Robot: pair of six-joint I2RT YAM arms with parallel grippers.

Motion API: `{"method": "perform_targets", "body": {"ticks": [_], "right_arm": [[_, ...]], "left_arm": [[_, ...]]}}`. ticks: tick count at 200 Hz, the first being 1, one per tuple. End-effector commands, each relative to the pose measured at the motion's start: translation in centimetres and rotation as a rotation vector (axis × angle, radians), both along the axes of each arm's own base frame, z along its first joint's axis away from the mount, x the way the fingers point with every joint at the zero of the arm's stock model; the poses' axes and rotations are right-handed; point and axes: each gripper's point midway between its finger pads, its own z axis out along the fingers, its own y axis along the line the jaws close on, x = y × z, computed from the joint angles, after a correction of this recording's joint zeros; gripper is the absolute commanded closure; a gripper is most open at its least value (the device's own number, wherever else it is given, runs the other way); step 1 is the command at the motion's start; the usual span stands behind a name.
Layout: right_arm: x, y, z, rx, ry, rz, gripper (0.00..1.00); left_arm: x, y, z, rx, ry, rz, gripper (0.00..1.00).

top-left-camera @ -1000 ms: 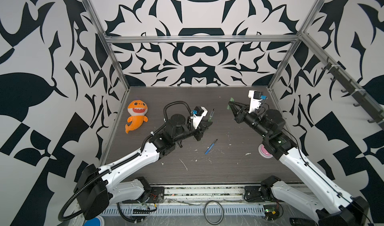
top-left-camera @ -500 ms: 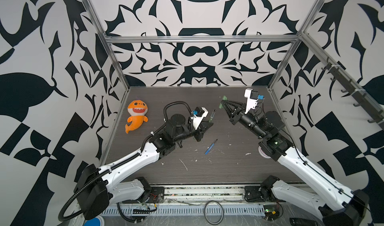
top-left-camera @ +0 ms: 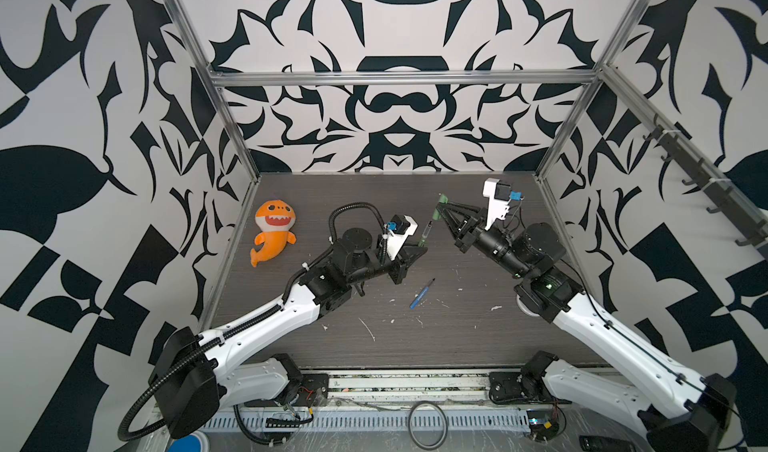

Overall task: Insert the pens into the pen caps
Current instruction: 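Bring the green cap in the right gripper toward the pen tip in the left gripper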

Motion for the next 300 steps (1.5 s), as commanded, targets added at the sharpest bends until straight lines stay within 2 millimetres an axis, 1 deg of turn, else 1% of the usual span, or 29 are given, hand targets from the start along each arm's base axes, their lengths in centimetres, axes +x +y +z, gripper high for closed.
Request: {"method": "perform_targets", "body": {"ticks": [1,42,60,118,173,194,222,268,300], "right_arm": [[-0.8,-0.1,3.3,0.041,-0.096,0.009,0.92],[-0.4,0.3,2.1,0.016,-0.074,0.004,0.93],[-0.6,0.4,2.0,0.012,-0.072,0.009,0.93],[-0.6,0.2,0.2,-0.021,-0.038,-0.002,0.93],[-0.5,0.6,-0.6,-0.027,-0.021,0.012,0.93],[-0.4,0.8,-1.2,-0.033,-0.008,0.019,0.93],[-0.4,1.0,-2.6,-0.033,0.014,0.032,0.92],[-0.8,1.7,-3.4,-0.005,0.036,0.077,0.92],[-1.1,2.2,-3.6,0.009,0.045,0.112,0.92]], "left_arm": [[-0.2,-0.2,1.2,-0.020,-0.018,-0.015,0.91],[-0.2,-0.2,1.3,-0.024,-0.019,-0.014,0.91],[-0.2,-0.1,1.3,-0.024,-0.016,-0.011,0.91],[-0.1,-0.2,1.2,-0.027,-0.009,-0.007,0.91],[0.0,-0.2,1.3,-0.033,-0.006,-0.004,0.91],[0.0,0.0,1.4,-0.042,0.000,0.004,0.91],[-0.1,0.1,1.8,-0.076,0.006,0.012,0.91],[-0.1,0.0,1.9,-0.088,0.016,0.009,0.91],[-0.1,0.0,1.7,-0.086,0.020,0.010,0.91]]}}
